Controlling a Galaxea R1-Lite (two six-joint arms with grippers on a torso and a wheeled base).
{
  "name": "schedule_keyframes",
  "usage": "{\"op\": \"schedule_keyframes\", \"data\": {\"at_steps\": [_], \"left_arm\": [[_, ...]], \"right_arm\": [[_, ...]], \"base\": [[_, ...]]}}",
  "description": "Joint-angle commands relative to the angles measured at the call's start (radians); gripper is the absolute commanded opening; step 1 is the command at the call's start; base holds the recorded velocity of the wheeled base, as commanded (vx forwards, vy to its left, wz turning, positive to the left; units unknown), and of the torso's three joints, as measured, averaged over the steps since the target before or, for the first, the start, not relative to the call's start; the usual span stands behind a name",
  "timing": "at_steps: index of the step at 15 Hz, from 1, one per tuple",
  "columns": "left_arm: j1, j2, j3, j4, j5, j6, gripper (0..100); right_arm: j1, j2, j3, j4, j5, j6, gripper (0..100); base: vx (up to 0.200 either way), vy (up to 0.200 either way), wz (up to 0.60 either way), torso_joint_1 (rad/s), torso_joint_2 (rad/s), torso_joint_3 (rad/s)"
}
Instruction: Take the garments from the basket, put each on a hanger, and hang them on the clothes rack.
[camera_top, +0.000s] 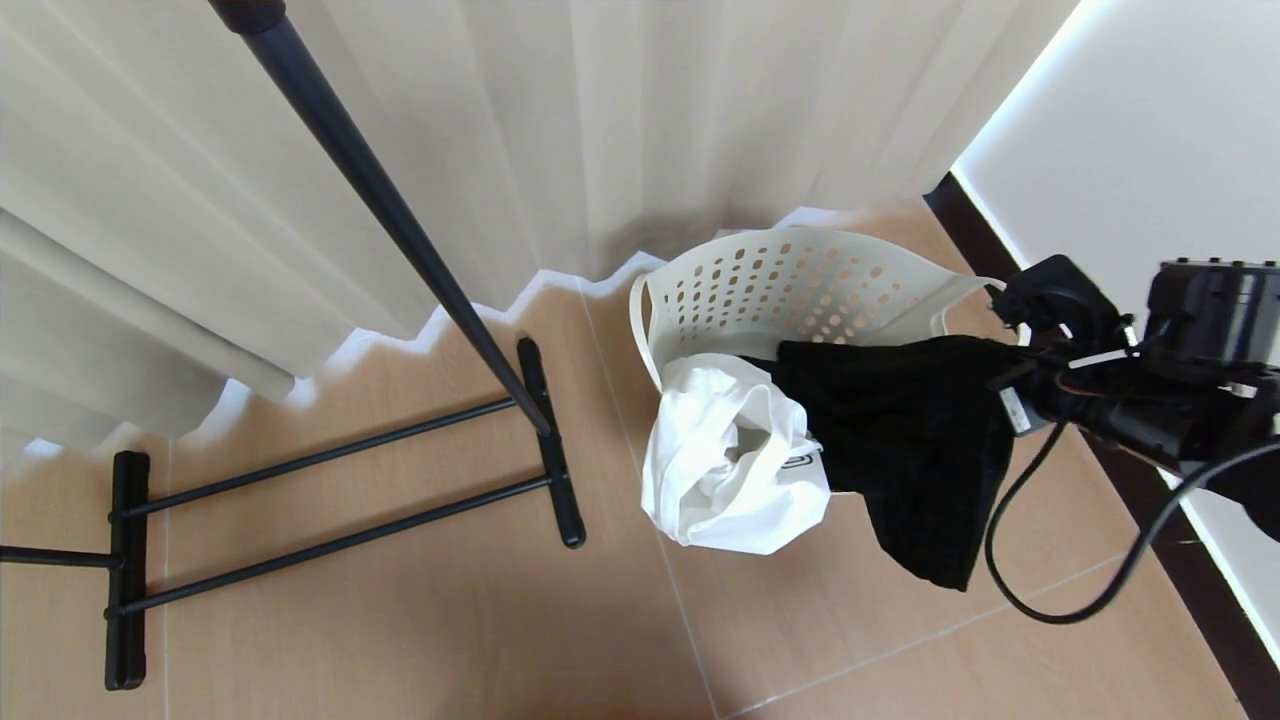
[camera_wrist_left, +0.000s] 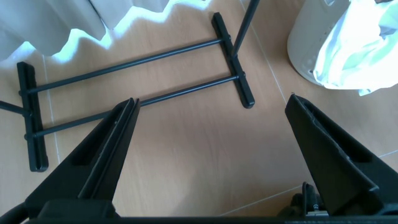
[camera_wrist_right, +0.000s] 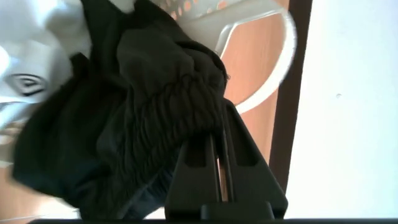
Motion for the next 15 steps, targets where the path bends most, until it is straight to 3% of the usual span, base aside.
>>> {"op": "schedule_keyframes", "data": {"at_steps": [1,2,3,4,7,15], "left_arm": [[0.0,0.001,0.0,0.0,0.0,-0.001,100],[0.0,0.001,0.0,0.0,0.0,-0.001,100],[0.0,0.001,0.0,0.0,-0.001,0.004,100],[0.0,0.001,0.0,0.0,-0.001,0.005,100],[0.0,0.001,0.0,0.002,-0.003,0.005,100],[0.0,0.001,0.0,0.002,-0.003,0.005,100]], "right_arm": [[0.076,-0.39,0.202,0.014,0.004,0.06,0],[0.076,-0.39,0.202,0.014,0.004,0.06,0],[0.096,-0.562,0.244,0.042,0.004,0.06,0],[0.111,-0.68,0.25,0.135,0.004,0.061,0],[0.154,-0.831,0.308,0.318,0.01,0.066,0],[0.157,-0.752,0.317,0.312,0.009,0.104,0]], "base": [[0.0,0.0,0.0,0.0,0.0,0.0],[0.0,0.0,0.0,0.0,0.0,0.0],[0.0,0.0,0.0,0.0,0.0,0.0],[0.0,0.0,0.0,0.0,0.0,0.0],[0.0,0.0,0.0,0.0,0.0,0.0],[0.0,0.0,0.0,0.001,0.0,0.068]]}}
